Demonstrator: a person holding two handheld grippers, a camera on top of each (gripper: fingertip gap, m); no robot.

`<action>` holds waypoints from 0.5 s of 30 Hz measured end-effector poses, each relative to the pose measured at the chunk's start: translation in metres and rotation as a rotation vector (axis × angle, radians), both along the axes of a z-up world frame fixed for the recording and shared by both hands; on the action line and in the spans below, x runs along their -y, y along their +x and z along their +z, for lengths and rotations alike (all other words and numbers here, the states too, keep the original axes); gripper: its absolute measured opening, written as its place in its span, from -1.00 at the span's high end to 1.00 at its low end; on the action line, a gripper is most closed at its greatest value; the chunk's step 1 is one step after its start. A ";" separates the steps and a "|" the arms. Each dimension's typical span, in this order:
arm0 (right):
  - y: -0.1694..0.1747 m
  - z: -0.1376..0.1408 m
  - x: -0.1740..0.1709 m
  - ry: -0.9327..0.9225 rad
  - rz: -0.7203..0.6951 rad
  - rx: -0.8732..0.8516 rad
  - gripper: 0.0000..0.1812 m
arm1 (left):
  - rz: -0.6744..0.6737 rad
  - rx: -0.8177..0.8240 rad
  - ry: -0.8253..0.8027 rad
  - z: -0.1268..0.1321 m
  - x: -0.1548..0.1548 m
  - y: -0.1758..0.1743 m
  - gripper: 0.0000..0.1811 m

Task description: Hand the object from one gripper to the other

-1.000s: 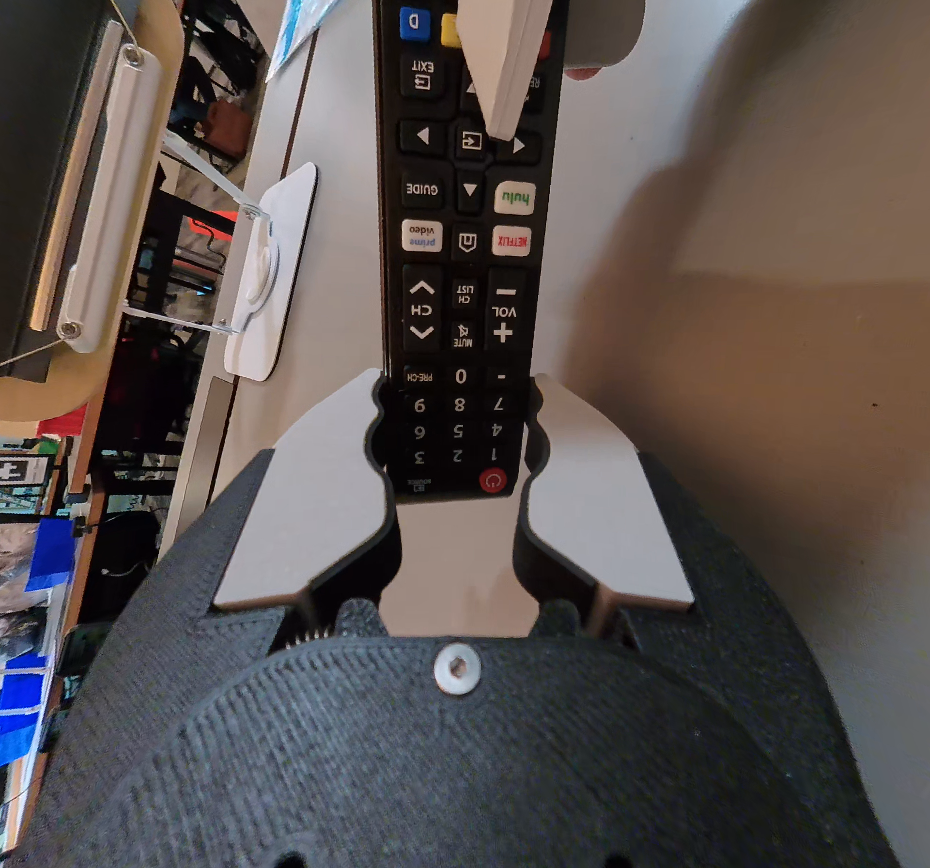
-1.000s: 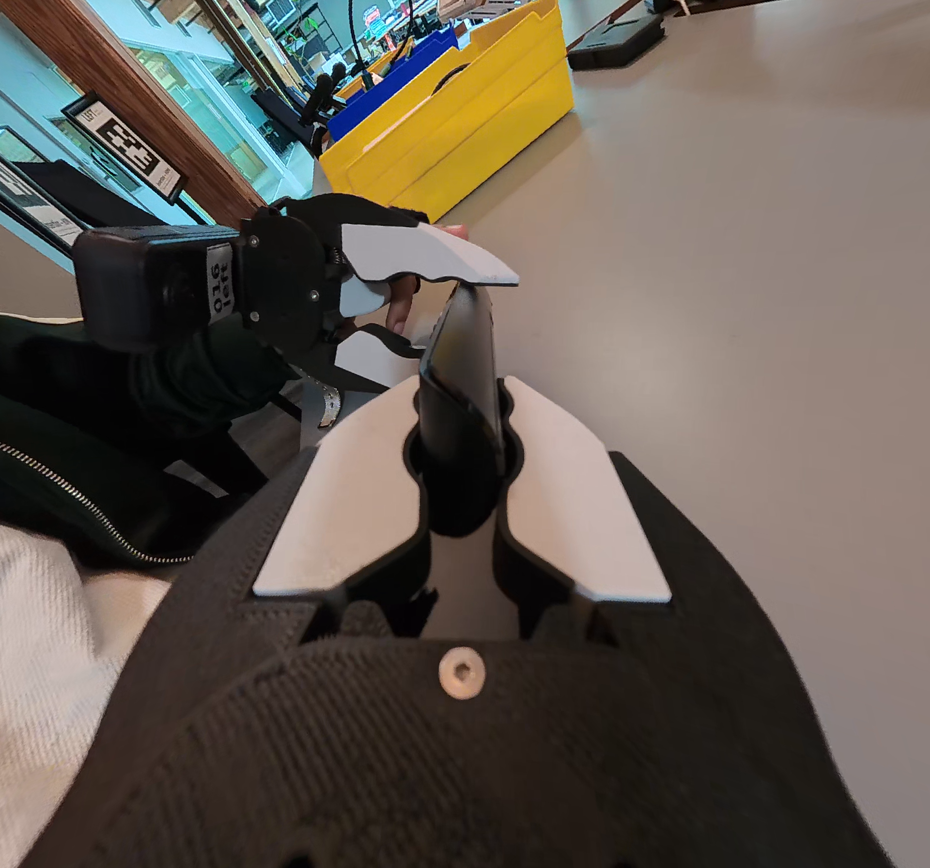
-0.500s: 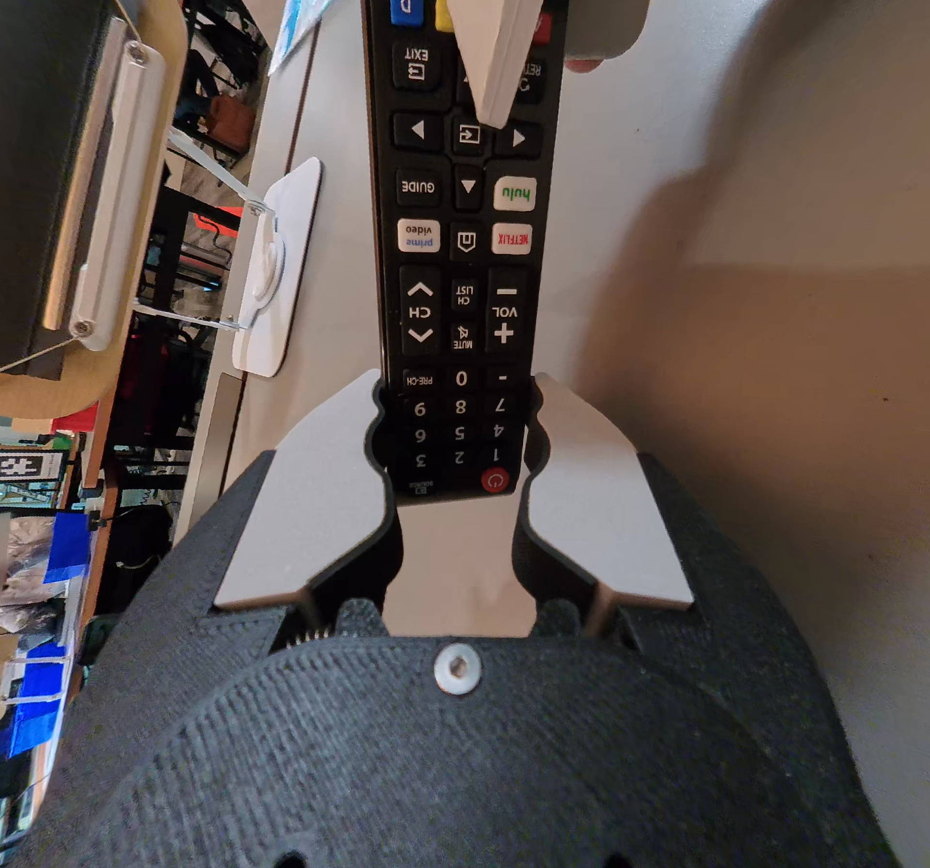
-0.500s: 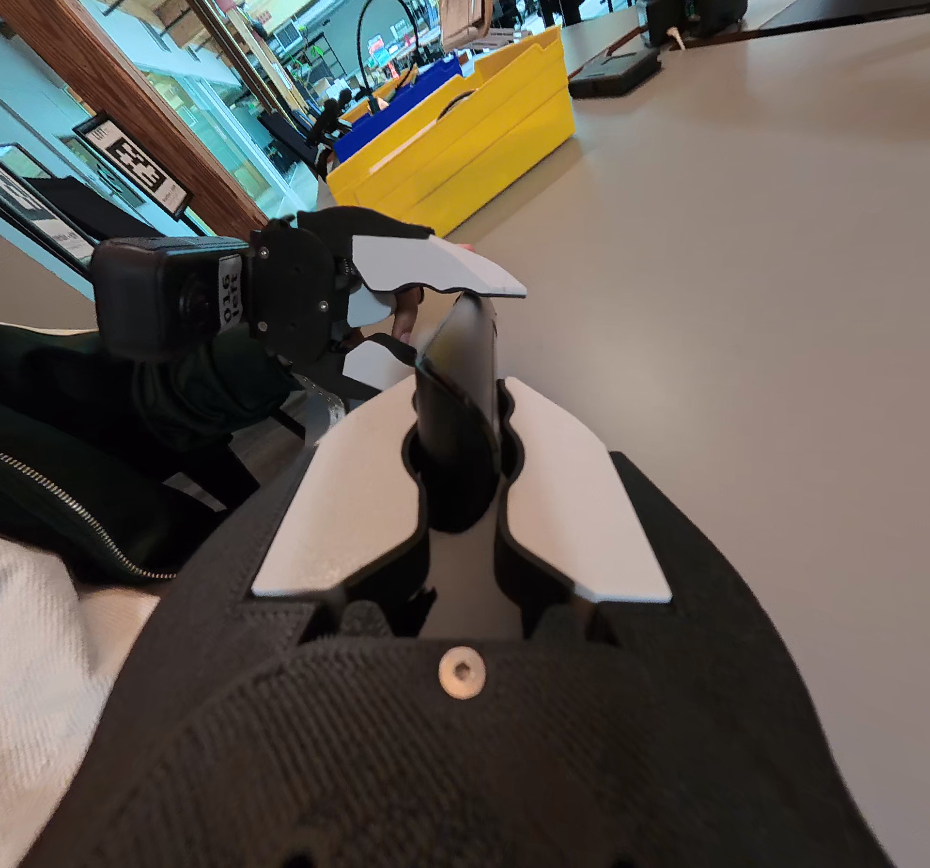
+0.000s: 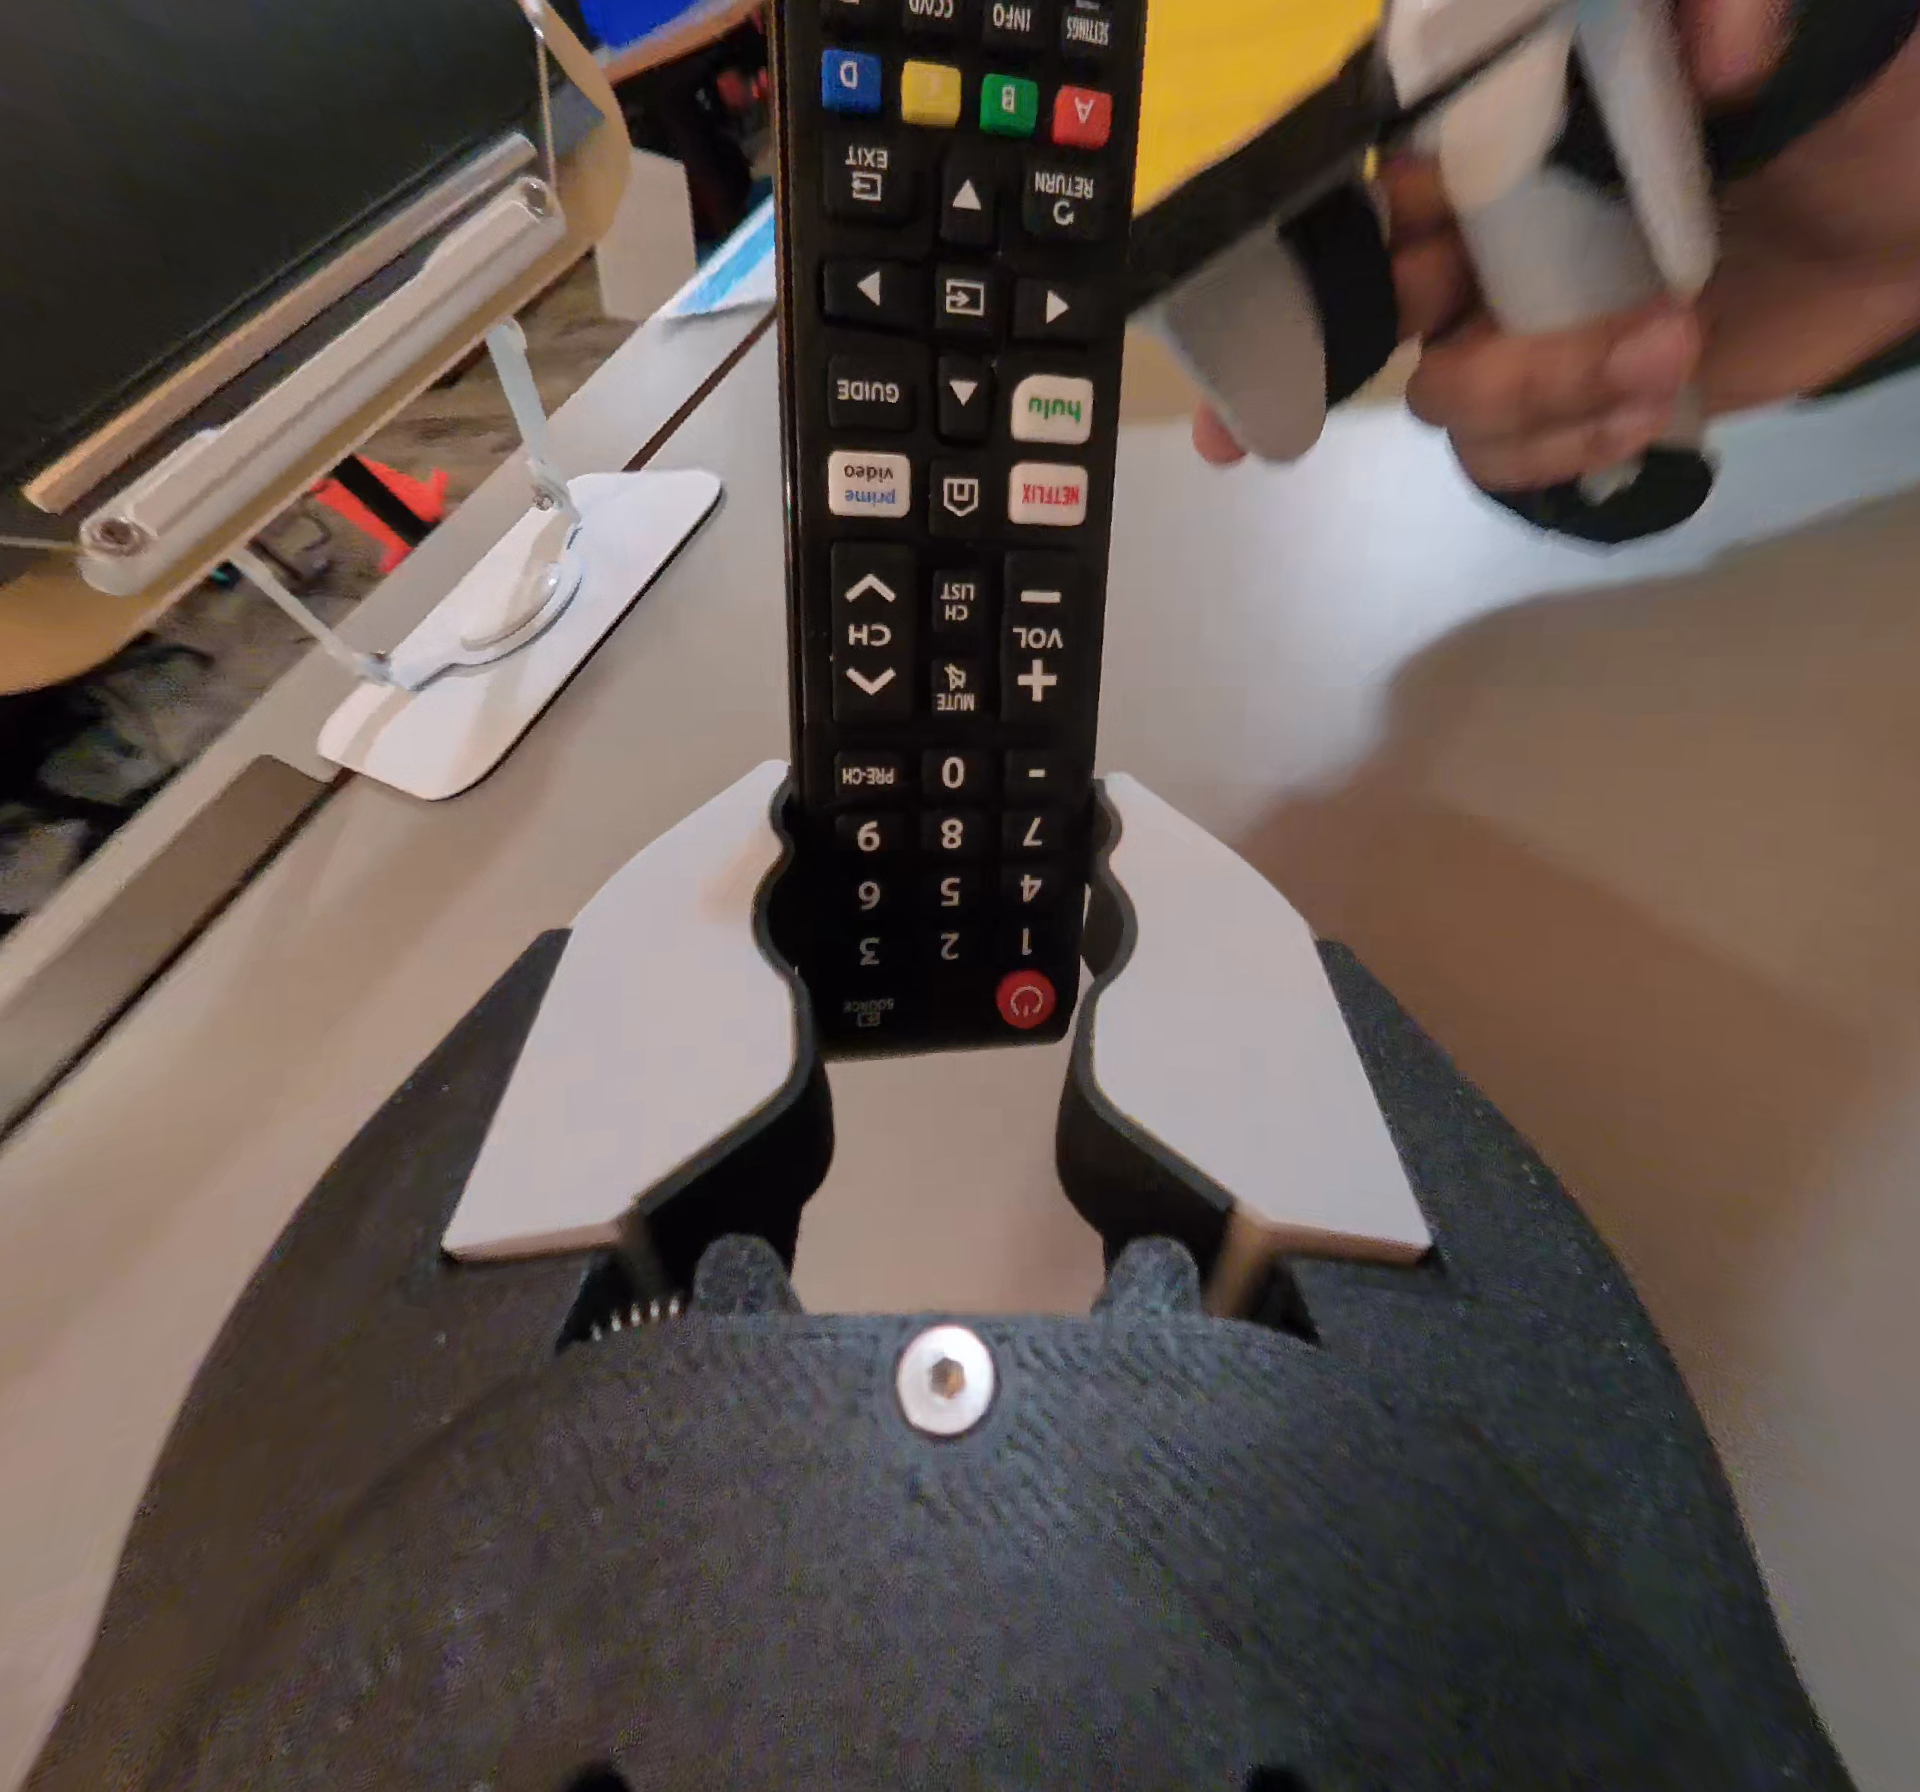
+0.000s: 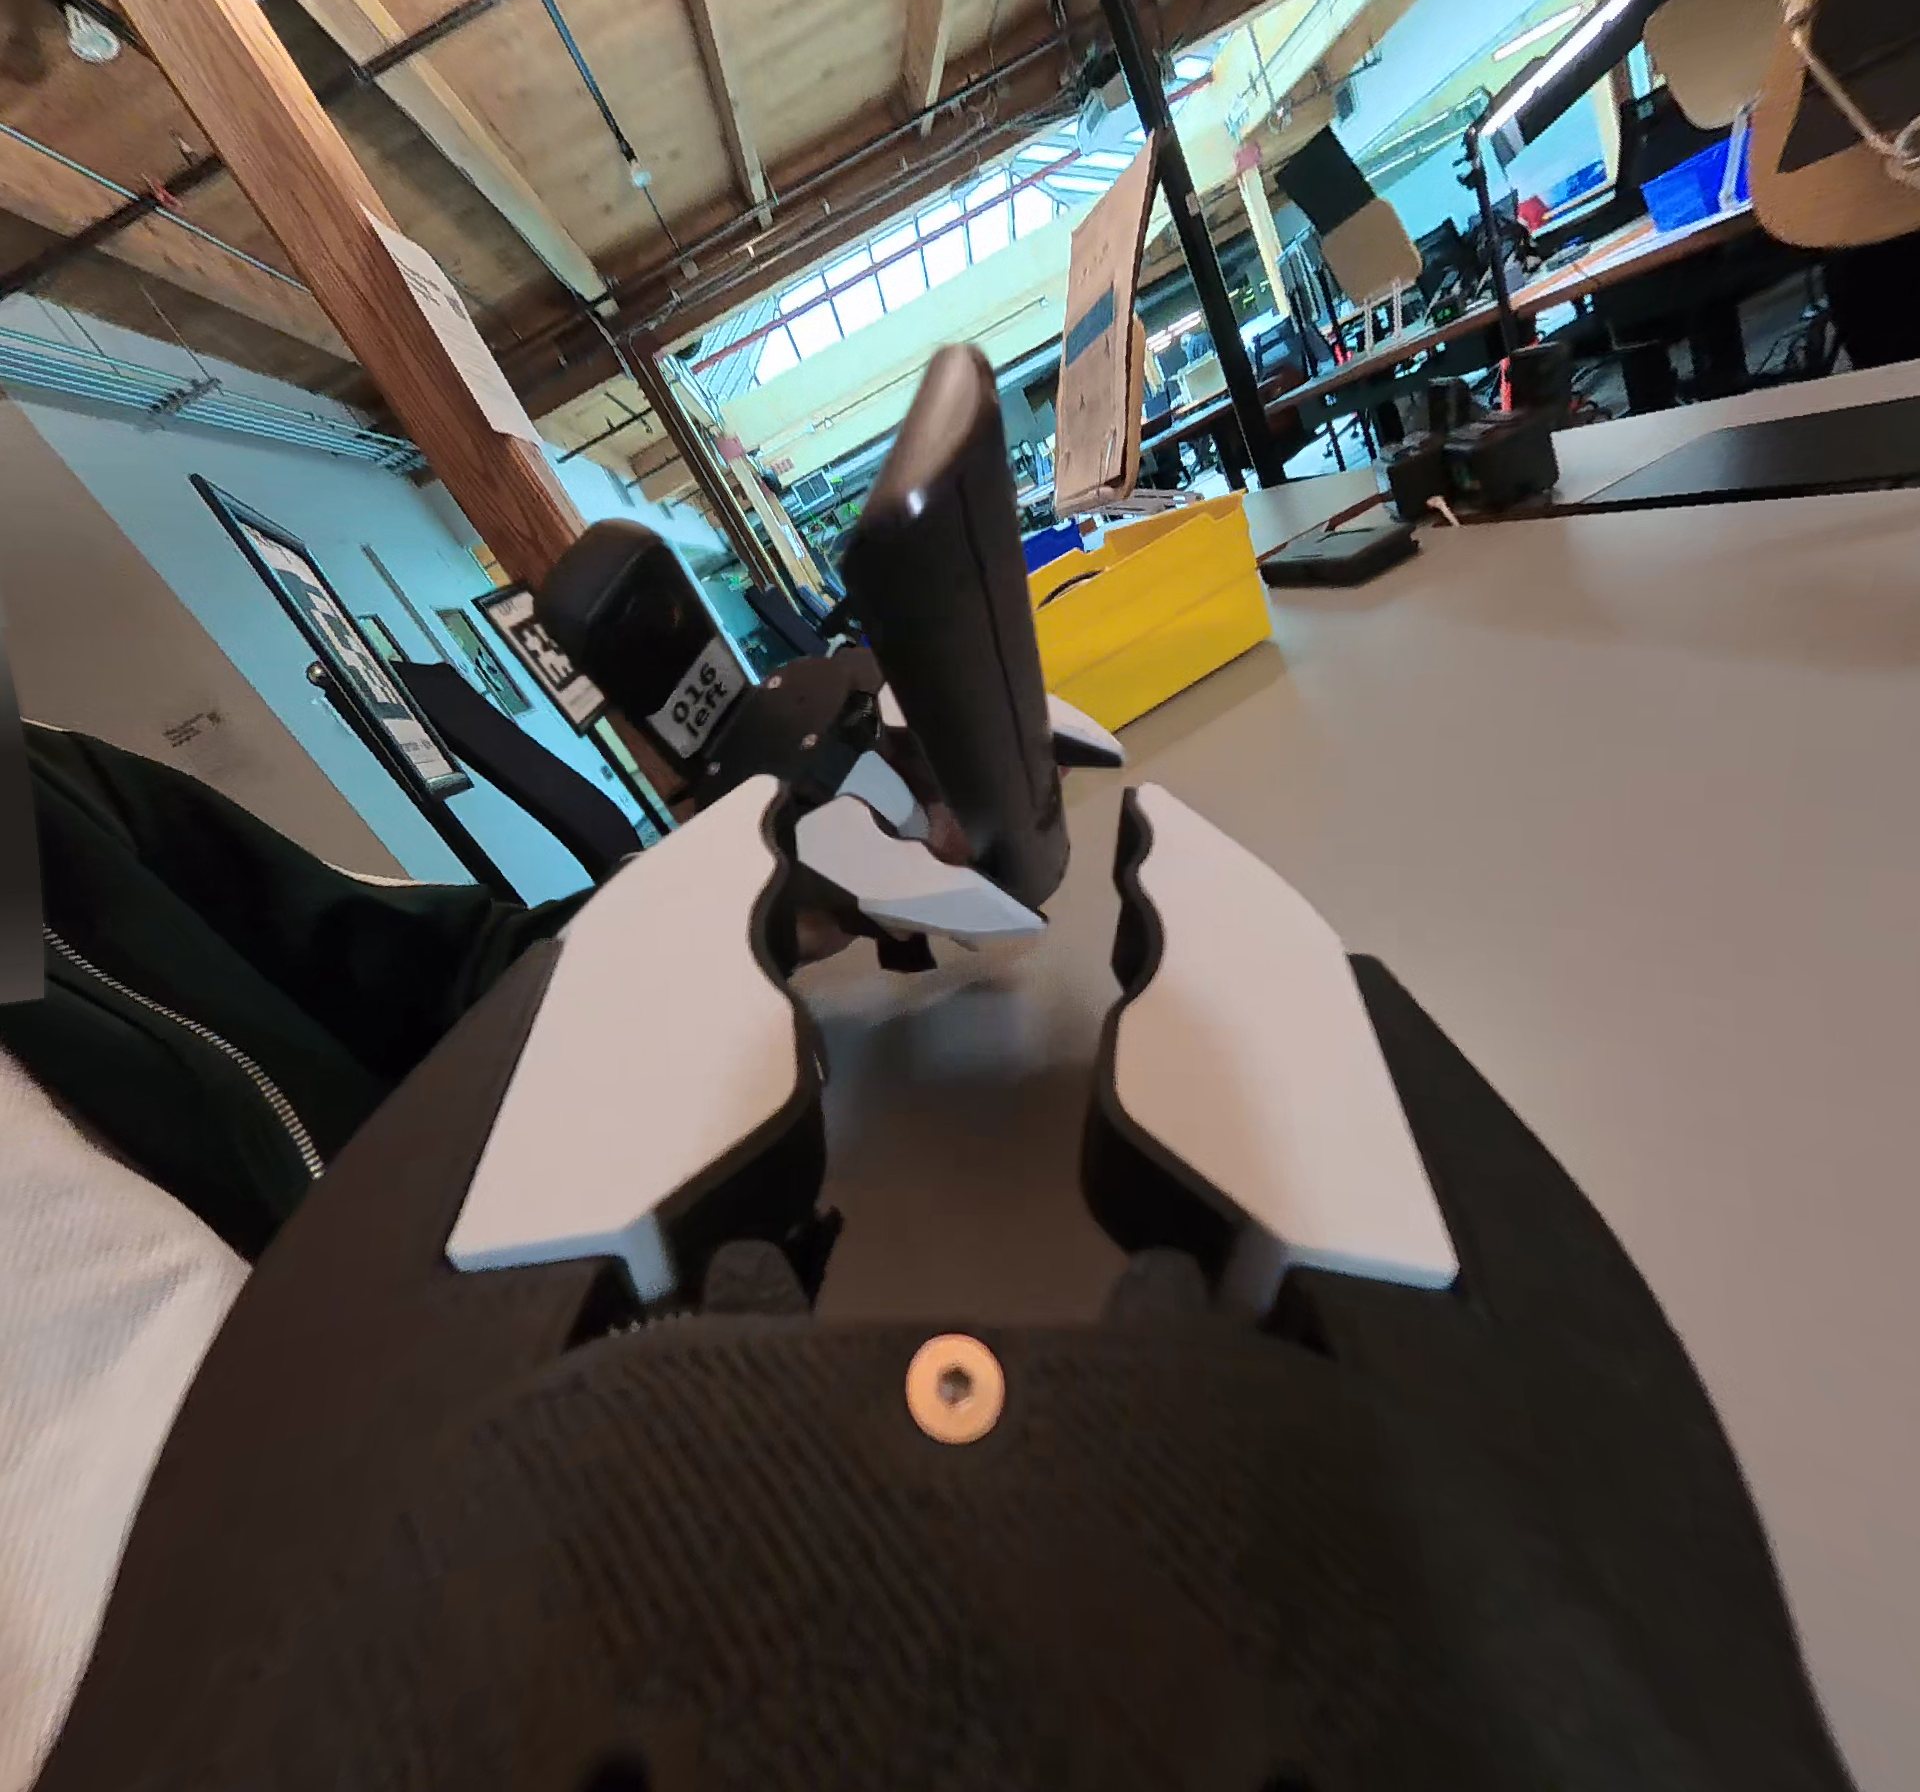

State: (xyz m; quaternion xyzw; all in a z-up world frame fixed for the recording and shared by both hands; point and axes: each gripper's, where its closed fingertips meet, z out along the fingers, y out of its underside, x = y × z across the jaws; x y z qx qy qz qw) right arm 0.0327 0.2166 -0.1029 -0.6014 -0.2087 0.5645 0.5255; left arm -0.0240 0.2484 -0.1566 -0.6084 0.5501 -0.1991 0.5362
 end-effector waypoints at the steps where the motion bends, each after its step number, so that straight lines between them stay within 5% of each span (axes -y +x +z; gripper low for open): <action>1: 0.001 0.000 -0.001 -0.003 -0.004 -0.003 0.34 | -0.010 0.056 -0.050 0.005 0.001 0.000 0.44; 8: 0.000 -0.005 -0.002 -0.013 0.002 0.005 0.33 | -0.155 0.375 -0.315 0.032 0.014 0.003 0.44; 15: -0.002 -0.007 -0.002 -0.016 0.013 0.010 0.34 | -0.455 0.654 -0.537 0.066 0.051 0.009 0.44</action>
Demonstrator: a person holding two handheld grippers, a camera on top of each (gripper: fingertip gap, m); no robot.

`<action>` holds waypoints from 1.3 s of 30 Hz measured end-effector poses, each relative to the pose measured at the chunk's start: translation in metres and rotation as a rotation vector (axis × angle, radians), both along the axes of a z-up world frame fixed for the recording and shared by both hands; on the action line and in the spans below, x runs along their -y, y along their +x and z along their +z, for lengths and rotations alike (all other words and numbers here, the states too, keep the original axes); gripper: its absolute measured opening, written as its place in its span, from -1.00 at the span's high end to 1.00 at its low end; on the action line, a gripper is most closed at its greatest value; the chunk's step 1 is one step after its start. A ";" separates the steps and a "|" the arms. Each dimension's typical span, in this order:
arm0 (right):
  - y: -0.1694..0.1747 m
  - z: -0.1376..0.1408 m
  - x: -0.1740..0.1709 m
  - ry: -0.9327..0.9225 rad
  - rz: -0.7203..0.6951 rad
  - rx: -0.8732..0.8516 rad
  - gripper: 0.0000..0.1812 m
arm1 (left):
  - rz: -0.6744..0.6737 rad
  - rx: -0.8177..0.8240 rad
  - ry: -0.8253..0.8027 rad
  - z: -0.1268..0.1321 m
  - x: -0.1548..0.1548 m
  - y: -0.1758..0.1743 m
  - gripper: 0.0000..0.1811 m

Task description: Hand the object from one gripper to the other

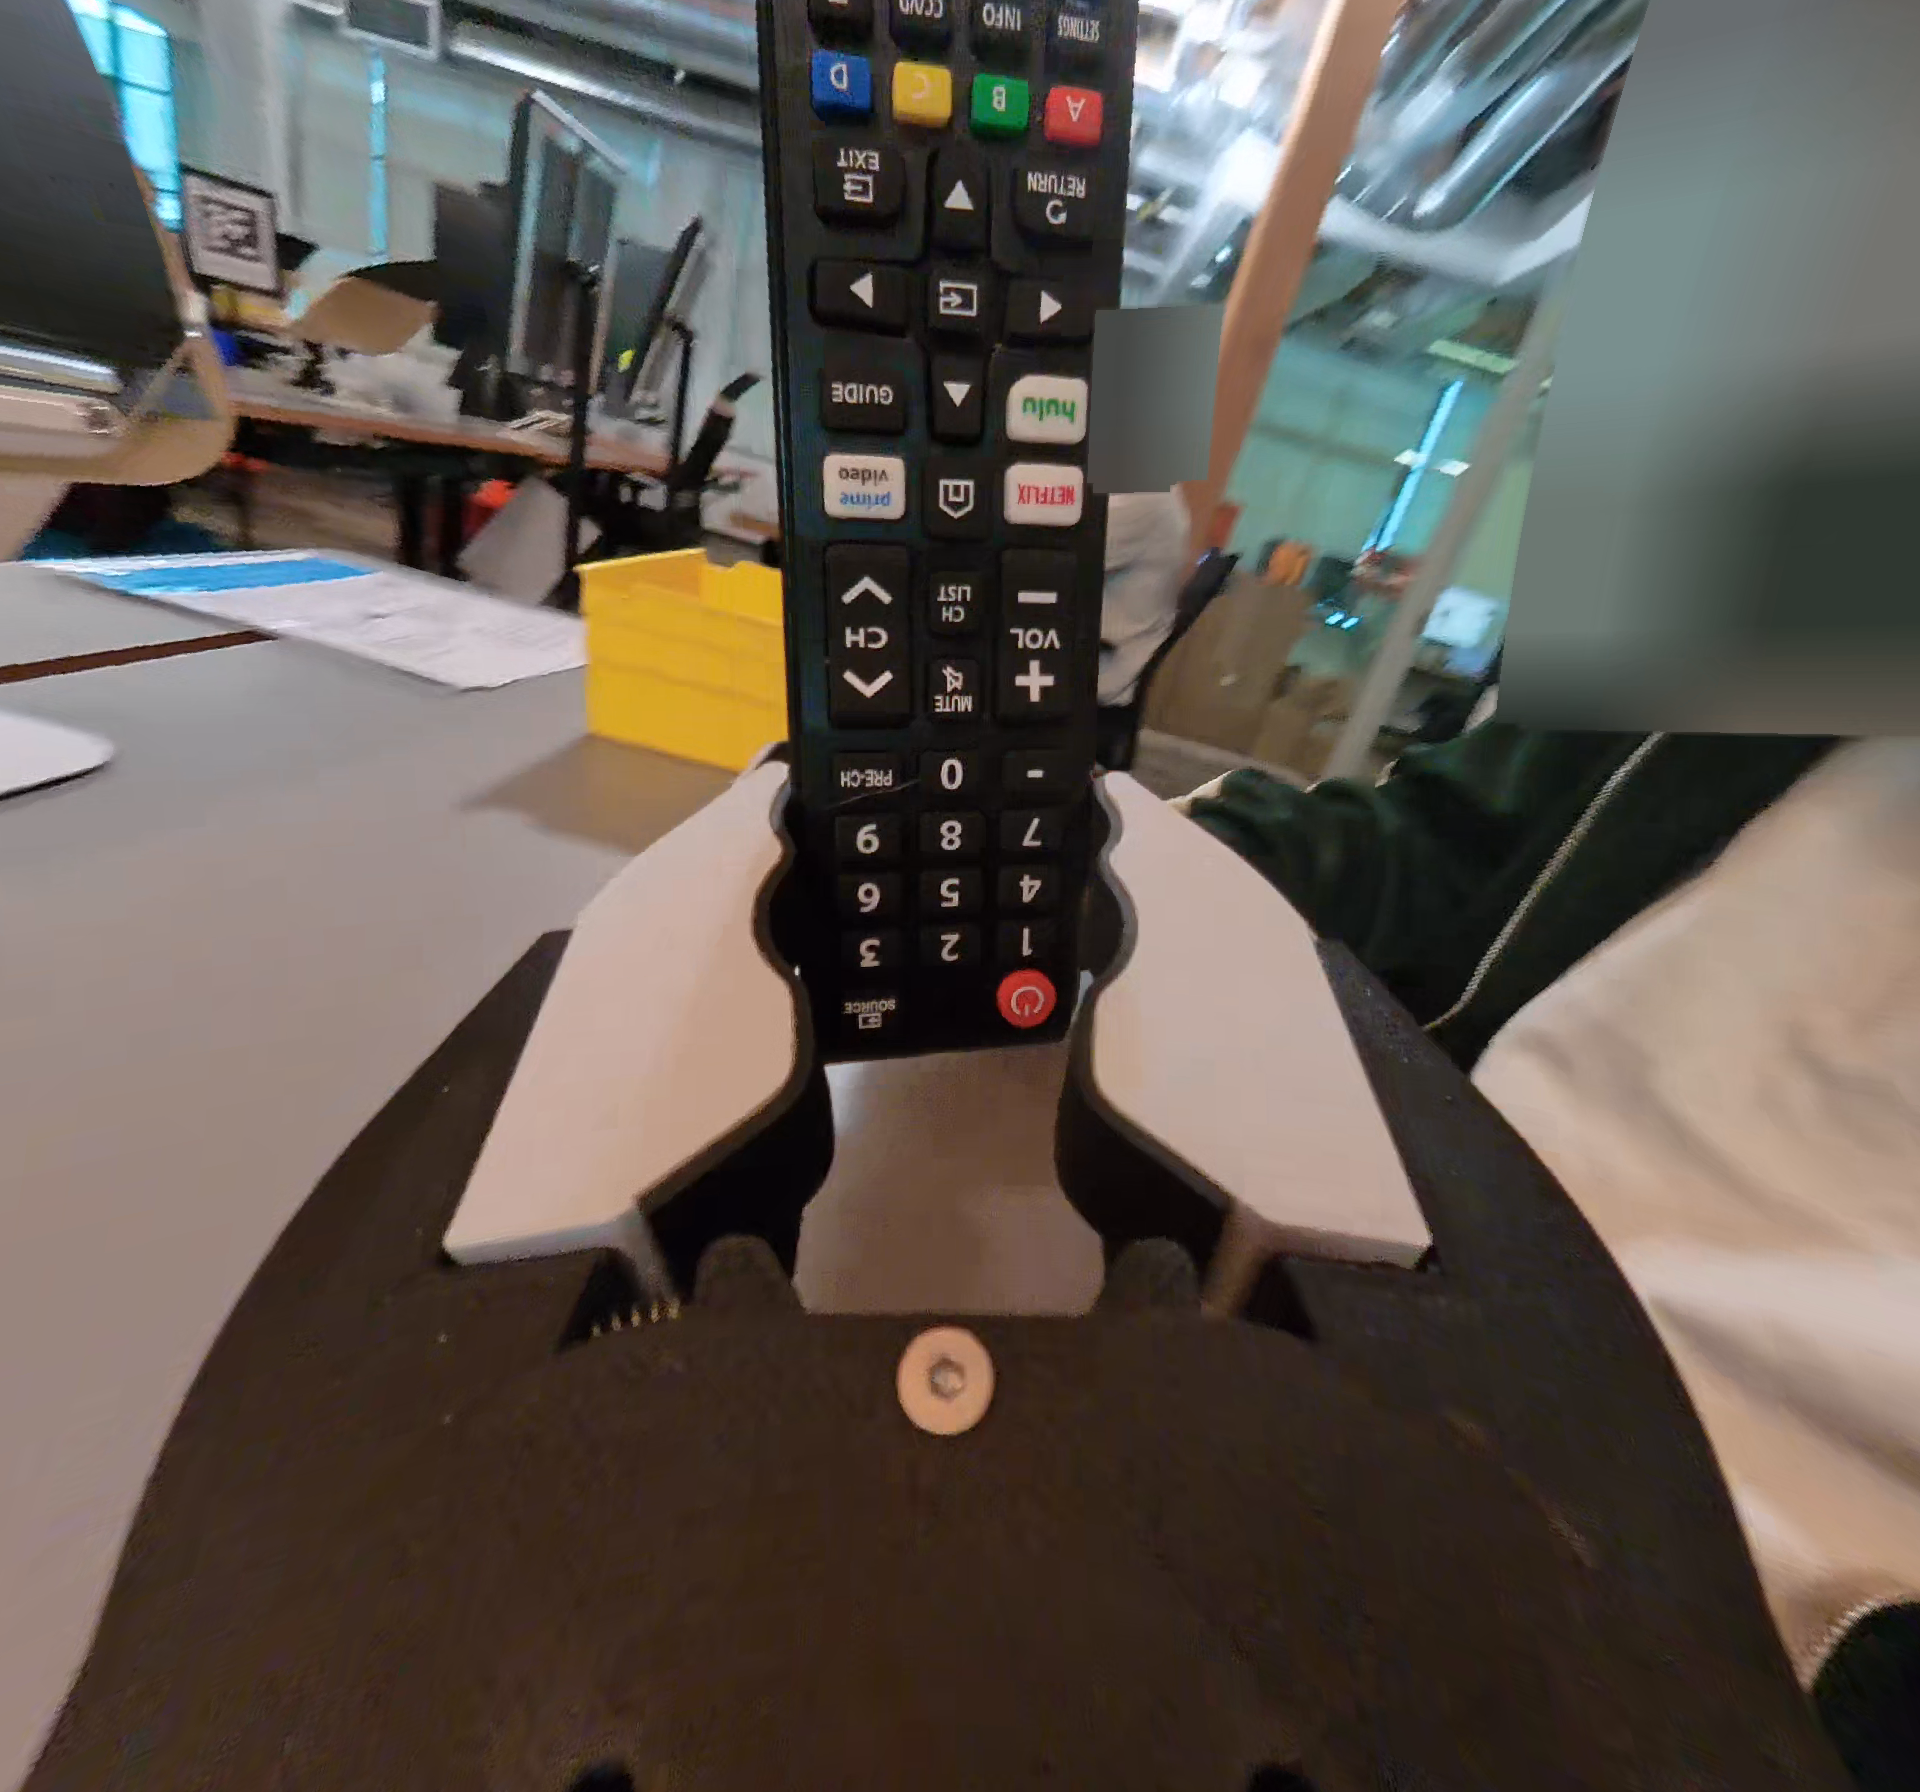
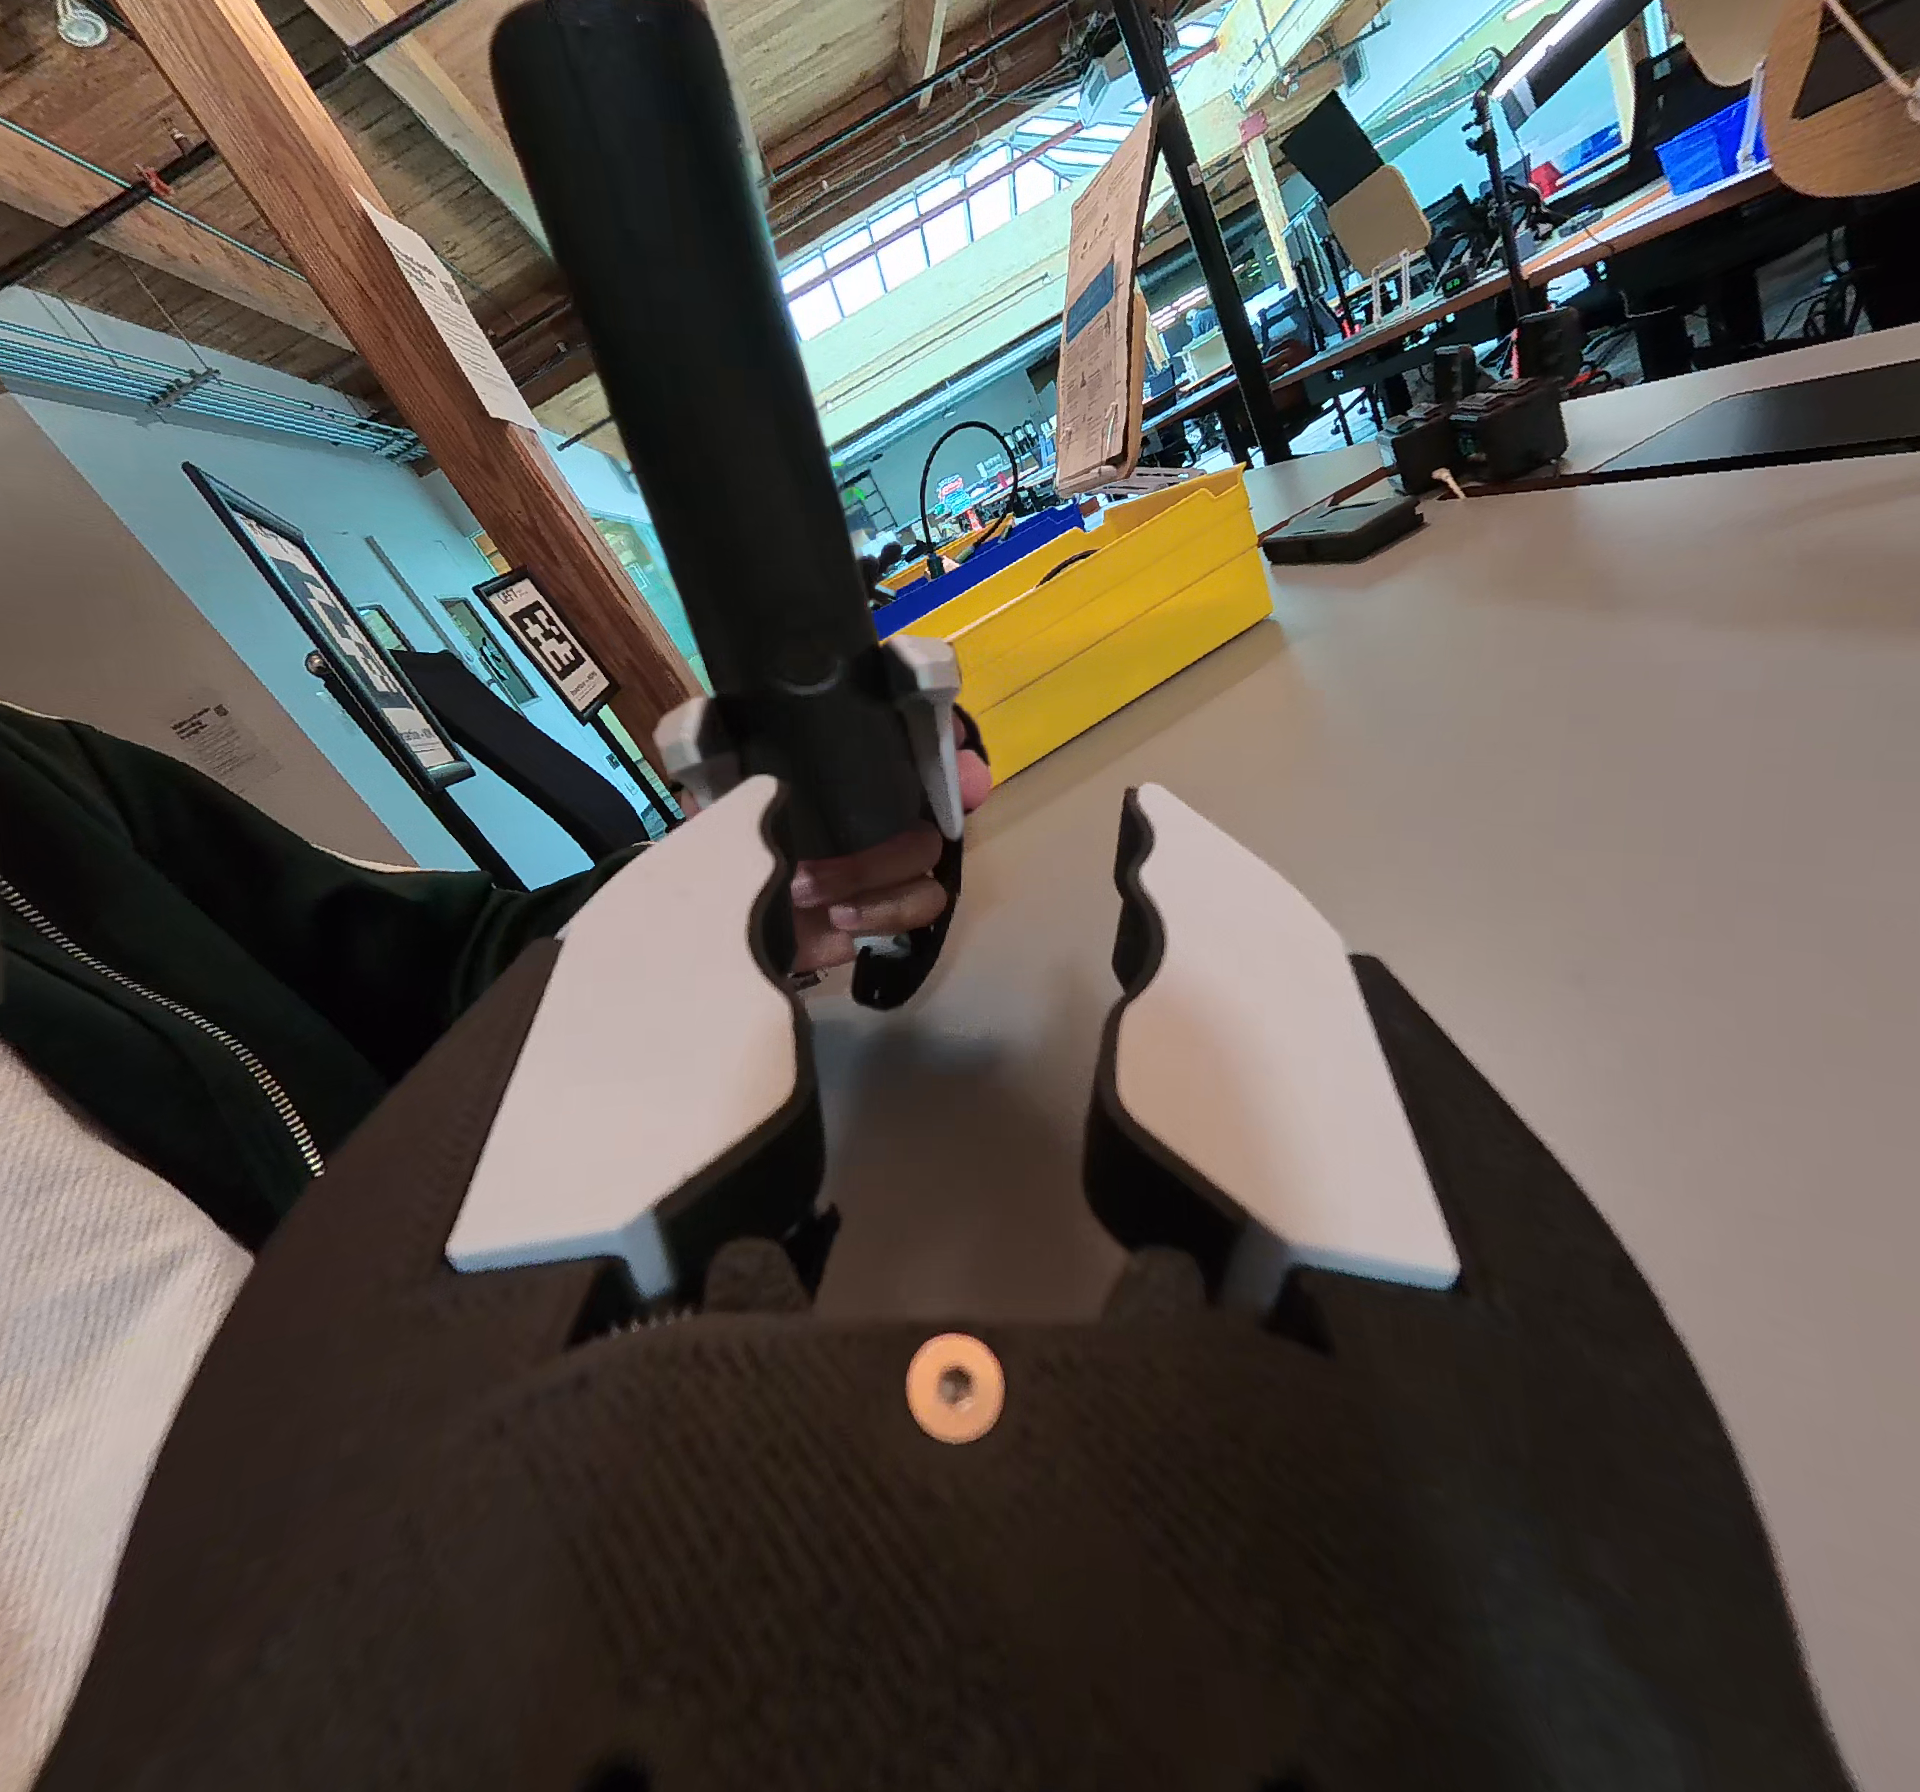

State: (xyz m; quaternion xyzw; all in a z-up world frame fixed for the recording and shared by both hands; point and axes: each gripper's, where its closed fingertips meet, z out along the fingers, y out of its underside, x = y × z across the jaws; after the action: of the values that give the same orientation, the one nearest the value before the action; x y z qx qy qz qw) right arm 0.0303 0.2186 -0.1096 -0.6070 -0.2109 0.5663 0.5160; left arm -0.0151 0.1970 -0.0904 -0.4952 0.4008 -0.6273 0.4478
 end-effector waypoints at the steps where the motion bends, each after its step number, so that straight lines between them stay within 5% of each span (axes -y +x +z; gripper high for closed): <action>1: 0.000 0.000 0.000 0.000 0.001 0.001 0.34 | -0.022 0.020 -0.014 0.002 0.003 0.000 0.44; 11: -0.001 0.006 0.004 0.041 0.009 -0.002 0.35 | -0.146 0.028 -0.010 0.001 0.027 0.010 0.44; 23: -0.021 0.073 0.036 0.266 0.026 0.013 0.05 | -0.240 -0.032 0.004 -0.012 0.052 0.027 0.45; 39: -0.038 0.081 0.055 0.322 0.080 0.053 0.25 | -0.322 -0.063 0.008 -0.018 0.074 0.037 0.45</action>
State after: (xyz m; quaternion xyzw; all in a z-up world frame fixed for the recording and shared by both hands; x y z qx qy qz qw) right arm -0.0075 0.1633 -0.0284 -0.5225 -0.3363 0.5290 0.5780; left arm 0.0219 0.1235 -0.1080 -0.4422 0.4915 -0.6734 0.3308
